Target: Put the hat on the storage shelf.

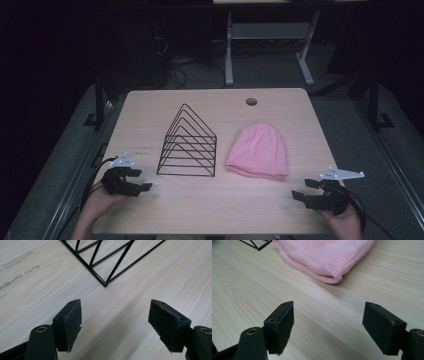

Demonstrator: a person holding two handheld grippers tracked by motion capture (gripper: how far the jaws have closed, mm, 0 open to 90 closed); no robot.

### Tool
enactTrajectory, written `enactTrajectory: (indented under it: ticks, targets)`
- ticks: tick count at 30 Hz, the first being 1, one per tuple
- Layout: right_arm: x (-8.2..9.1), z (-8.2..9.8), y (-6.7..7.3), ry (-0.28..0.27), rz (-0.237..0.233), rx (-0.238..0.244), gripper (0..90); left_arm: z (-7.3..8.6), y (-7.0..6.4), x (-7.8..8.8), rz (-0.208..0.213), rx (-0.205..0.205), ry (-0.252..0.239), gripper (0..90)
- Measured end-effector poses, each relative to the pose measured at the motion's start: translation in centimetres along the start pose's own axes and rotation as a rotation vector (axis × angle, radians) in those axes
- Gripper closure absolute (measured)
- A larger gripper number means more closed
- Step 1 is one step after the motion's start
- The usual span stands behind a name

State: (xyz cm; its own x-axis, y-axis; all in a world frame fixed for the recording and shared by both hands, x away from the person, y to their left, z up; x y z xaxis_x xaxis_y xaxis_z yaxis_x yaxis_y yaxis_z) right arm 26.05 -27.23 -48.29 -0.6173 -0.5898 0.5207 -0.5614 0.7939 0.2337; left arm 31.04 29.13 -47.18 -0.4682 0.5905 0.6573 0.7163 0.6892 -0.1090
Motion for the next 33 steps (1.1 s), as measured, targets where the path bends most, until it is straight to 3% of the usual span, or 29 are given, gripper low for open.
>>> enactTrajectory:
  ticks: [9, 13, 17, 22, 28, 33]
  targets:
    - [0.0, -0.1, 0.3, 0.002, 0.011, -0.001, 24.4, 0.2, 0.0, 0.0, 0.006, -0.011, 0.011, 26.7]
    - [0.2, -0.6, 0.6, -0.014, 0.012, -0.001, 24.1, 0.2, 0.1, 0.4, 0.002, -0.003, -0.007, 26.6]
    - [-0.3, -1.7, 0.8, -0.008, -0.007, 0.019, 24.1, 0.2, 0.2, 0.5, -0.005, -0.003, -0.002, 26.6]
    - [-0.7, -3.0, 0.7, -0.013, -0.027, 0.008, 23.2, 0.2, 0.3, 0.4, -0.008, 0.004, -0.003, 26.6]
    - [-1.7, -5.2, 1.0, 0.047, -0.04, 0.037, 20.7, 0.2, 0.3, 0.6, -0.01, 0.003, -0.01, 26.6]
    - [-2.3, -6.4, 0.8, 0.082, -0.059, 0.034, 19.3, 0.1, 0.4, 0.6, -0.01, 0.001, -0.018, 26.6]
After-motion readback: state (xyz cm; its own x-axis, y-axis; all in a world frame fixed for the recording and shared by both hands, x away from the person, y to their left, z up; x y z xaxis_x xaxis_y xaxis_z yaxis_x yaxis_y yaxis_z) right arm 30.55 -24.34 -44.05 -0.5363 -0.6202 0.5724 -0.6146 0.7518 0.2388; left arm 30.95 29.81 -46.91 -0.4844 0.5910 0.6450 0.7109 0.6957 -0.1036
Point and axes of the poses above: each handheld gripper's, and its own axes: x roughly backward along the jaws, z roughly out of its underside, y roughly to its left, the point moved 4 cm from there along -x, roughly forward along the jaws, and after that the axes turned 10 degrees about -y, right-handed, at the moved point
